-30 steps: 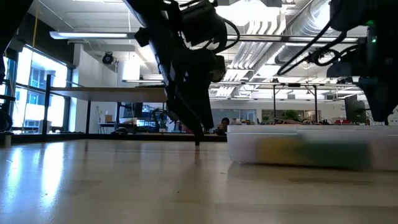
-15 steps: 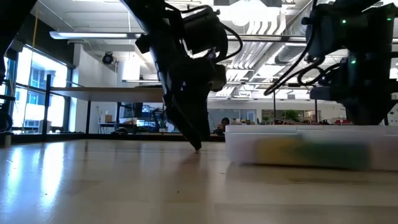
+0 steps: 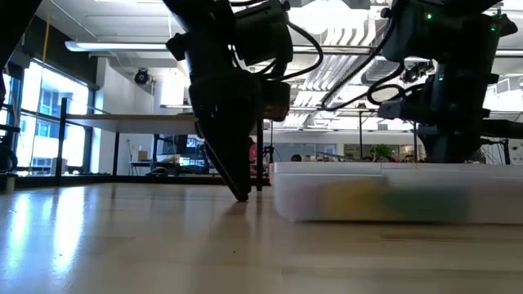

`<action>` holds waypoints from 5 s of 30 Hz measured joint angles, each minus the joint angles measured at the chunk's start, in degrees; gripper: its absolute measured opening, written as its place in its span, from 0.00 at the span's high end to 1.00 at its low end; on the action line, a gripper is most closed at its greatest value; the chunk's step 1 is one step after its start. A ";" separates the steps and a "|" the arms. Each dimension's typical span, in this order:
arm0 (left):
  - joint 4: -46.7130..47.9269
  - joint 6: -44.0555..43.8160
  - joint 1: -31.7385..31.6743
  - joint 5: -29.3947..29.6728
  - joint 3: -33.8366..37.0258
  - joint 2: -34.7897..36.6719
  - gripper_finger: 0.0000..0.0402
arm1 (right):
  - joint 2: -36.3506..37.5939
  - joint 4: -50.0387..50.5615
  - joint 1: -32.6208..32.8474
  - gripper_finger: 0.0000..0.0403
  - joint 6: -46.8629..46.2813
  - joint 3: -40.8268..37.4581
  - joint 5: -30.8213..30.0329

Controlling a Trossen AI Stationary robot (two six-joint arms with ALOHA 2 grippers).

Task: Pack school essentials
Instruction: Move the orange supply box to the center of the table, then close the orange supply box

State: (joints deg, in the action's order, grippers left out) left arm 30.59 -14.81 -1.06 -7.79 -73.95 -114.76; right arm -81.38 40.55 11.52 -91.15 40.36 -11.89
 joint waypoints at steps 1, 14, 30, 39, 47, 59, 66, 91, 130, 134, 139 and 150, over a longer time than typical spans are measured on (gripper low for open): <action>0.15 -0.18 0.19 -0.01 0.00 0.00 0.18 | 0.00 -1.02 0.10 1.00 0.13 0.01 -0.05; 6.44 -1.92 1.60 -0.10 0.22 2.58 0.18 | 0.40 -0.21 0.62 1.00 1.56 0.03 0.06; 9.69 -6.12 1.48 2.53 0.09 14.04 0.18 | 4.22 13.66 1.30 1.00 9.81 7.64 -3.62; 10.30 -7.67 1.18 4.17 0.02 20.49 0.18 | 6.03 20.50 1.00 1.00 16.27 14.52 -9.40; 9.34 -10.46 1.62 6.14 0.09 25.54 0.18 | 8.40 22.93 -2.43 1.00 24.36 19.14 -13.01; 4.71 -10.26 5.54 7.24 0.04 25.31 0.18 | 10.48 24.65 -12.00 1.00 30.96 21.59 -12.05; 2.91 -9.65 7.74 11.24 0.04 25.31 0.18 | 11.10 24.88 -18.11 1.00 34.54 21.59 -7.91; -1.95 -17.01 13.18 12.11 0.11 14.71 0.18 | 7.16 19.84 -44.55 1.00 72.08 21.49 15.80; -15.40 -46.97 21.53 20.30 0.09 -0.83 0.18 | -8.90 12.49 -49.76 1.00 100.47 21.49 39.40; -14.86 -45.24 21.31 21.32 0.09 -0.83 0.18 | -6.33 14.92 -49.30 1.00 100.15 21.46 36.48; -12.53 -43.47 21.21 21.16 0.09 -0.83 0.18 | 1.79 15.30 -47.11 1.00 96.90 21.49 29.25; -10.54 -38.97 21.34 20.62 0.07 -0.83 0.18 | 8.82 14.42 -40.53 0.92 82.57 19.02 27.24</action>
State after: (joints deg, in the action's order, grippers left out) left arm 20.06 -53.78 20.28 12.83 -73.89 -115.59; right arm -72.57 54.97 -29.01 -8.58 59.37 15.35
